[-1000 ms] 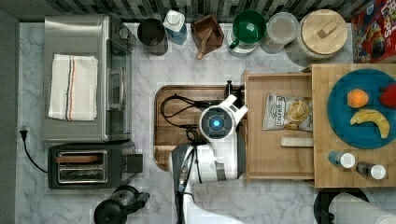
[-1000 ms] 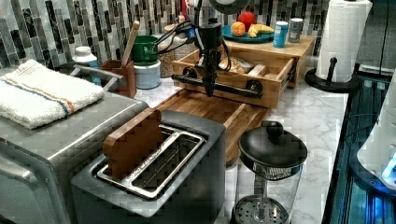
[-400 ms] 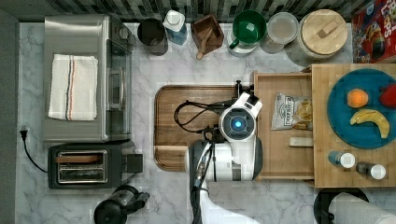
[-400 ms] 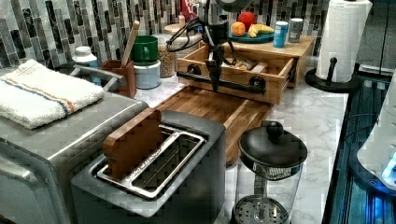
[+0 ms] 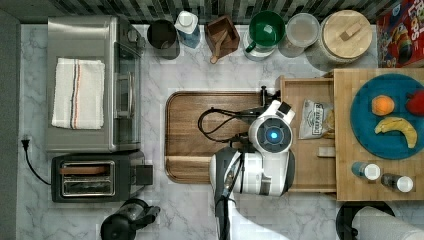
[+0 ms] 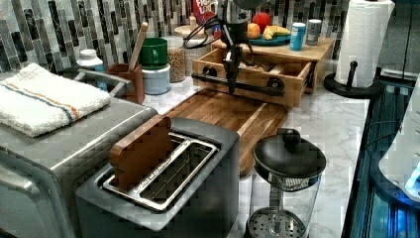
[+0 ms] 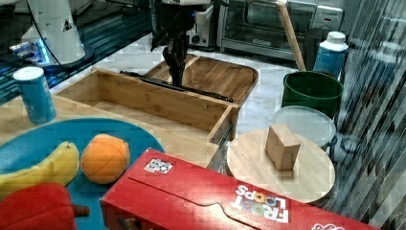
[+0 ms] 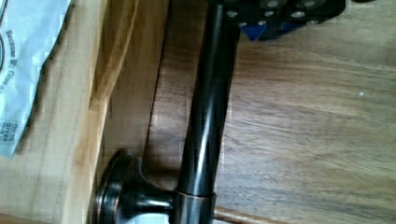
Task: Close the drawer.
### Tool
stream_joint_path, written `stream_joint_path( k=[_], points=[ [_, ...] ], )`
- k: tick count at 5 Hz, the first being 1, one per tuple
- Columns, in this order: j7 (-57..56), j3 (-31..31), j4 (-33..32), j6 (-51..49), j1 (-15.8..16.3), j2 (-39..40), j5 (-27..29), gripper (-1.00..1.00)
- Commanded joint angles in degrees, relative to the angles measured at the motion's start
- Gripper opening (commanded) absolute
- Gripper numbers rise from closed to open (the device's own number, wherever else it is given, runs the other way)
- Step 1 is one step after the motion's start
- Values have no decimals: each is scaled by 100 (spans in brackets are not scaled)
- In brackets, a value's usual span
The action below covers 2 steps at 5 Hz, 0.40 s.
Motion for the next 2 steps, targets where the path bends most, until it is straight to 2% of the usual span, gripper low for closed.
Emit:
stream_joint_path(
  k=[1, 2],
  points=[
    [-718, -730, 776, 1035, -800, 347, -62, -100],
    [-866, -905, 1062, 932, -944, 476, -112, -100]
  ],
)
